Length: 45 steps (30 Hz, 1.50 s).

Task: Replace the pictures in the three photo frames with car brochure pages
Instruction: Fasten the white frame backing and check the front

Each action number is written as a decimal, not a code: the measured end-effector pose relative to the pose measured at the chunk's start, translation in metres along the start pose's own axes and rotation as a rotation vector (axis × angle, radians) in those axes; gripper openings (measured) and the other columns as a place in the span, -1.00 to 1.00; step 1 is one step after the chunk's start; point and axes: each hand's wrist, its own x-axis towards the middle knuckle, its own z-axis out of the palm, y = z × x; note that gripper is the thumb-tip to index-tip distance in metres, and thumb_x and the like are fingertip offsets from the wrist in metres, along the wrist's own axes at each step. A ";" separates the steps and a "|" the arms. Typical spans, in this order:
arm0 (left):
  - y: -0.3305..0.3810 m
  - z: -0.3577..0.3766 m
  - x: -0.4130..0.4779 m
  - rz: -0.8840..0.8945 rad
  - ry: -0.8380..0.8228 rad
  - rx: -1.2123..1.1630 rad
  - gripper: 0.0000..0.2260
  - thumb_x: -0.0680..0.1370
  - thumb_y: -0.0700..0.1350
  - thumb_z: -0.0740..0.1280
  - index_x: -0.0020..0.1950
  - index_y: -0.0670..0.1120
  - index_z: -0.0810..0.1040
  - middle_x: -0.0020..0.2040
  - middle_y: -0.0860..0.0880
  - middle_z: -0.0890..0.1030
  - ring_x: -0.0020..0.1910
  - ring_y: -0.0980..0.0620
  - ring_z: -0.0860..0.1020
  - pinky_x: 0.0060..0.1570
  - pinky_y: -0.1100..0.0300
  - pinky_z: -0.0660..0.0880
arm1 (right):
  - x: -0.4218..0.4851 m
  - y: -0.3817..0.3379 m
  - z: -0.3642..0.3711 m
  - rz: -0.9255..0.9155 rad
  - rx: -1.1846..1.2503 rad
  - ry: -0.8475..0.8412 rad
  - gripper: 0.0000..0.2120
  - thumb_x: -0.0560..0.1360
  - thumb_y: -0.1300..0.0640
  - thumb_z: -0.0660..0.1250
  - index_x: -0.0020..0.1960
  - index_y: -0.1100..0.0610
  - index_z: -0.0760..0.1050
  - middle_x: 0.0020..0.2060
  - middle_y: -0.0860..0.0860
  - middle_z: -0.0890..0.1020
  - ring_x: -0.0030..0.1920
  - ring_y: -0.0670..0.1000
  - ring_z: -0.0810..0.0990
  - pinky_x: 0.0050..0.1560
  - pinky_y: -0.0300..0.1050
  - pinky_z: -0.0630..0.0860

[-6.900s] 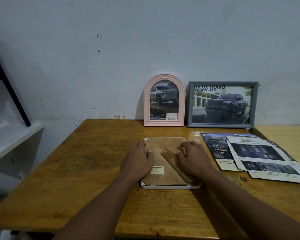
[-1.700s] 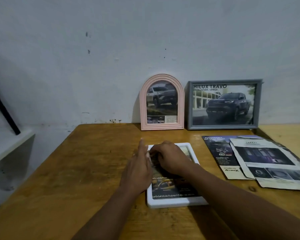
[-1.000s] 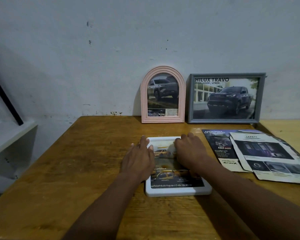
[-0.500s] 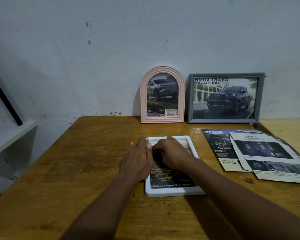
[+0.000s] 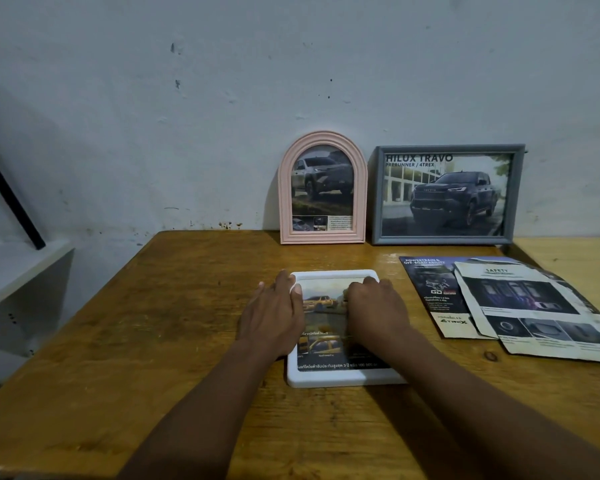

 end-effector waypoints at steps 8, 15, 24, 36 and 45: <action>0.000 0.001 0.000 0.017 0.025 -0.018 -0.61 0.73 0.04 -0.03 0.52 -0.03 0.29 0.41 -0.09 0.50 0.43 -0.18 0.41 0.44 -0.04 0.25 | 0.006 -0.030 0.010 -0.108 0.356 0.015 -0.78 0.50 0.23 0.35 0.09 0.07 0.68 -0.02 0.06 0.64 0.07 0.12 0.50 0.08 0.06 0.52; -0.003 0.003 0.001 0.021 -0.002 0.011 -0.52 0.72 0.12 -0.08 0.59 -0.01 0.21 0.49 -0.10 0.43 0.54 -0.16 0.26 0.49 -0.08 0.17 | -0.010 0.014 -0.003 -0.337 0.095 -0.023 -0.60 0.56 0.10 0.31 0.37 -0.14 0.49 0.21 -0.04 0.57 0.15 0.07 0.45 0.07 0.03 0.40; -0.013 0.010 0.008 0.119 0.016 0.048 -0.49 0.72 0.13 -0.11 0.64 0.02 0.18 0.55 -0.06 0.38 0.58 -0.02 0.22 0.56 0.01 -0.03 | -0.041 -0.017 0.004 0.074 0.101 0.053 -0.73 0.54 0.17 0.30 0.22 0.18 0.52 0.18 0.15 0.52 0.18 0.16 0.45 0.23 0.00 0.42; -0.009 0.007 0.004 0.092 0.016 0.033 -0.49 0.72 0.12 -0.11 0.64 -0.01 0.16 0.55 -0.09 0.38 0.56 -0.10 0.24 0.55 0.00 0.00 | -0.047 0.013 -0.005 -0.413 0.100 -0.060 -0.49 0.57 0.18 0.28 0.46 -0.17 0.37 0.45 -0.15 0.43 0.36 0.04 0.33 0.32 0.07 0.32; -0.014 0.013 0.010 0.110 0.026 0.056 -0.45 0.70 0.14 -0.14 0.64 -0.05 0.18 0.53 -0.08 0.41 0.53 -0.07 0.31 0.57 -0.01 0.00 | -0.068 -0.025 -0.003 0.004 0.155 0.028 -0.80 0.55 0.16 0.25 0.12 0.11 0.57 0.07 0.08 0.63 0.13 0.13 0.50 0.21 0.00 0.43</action>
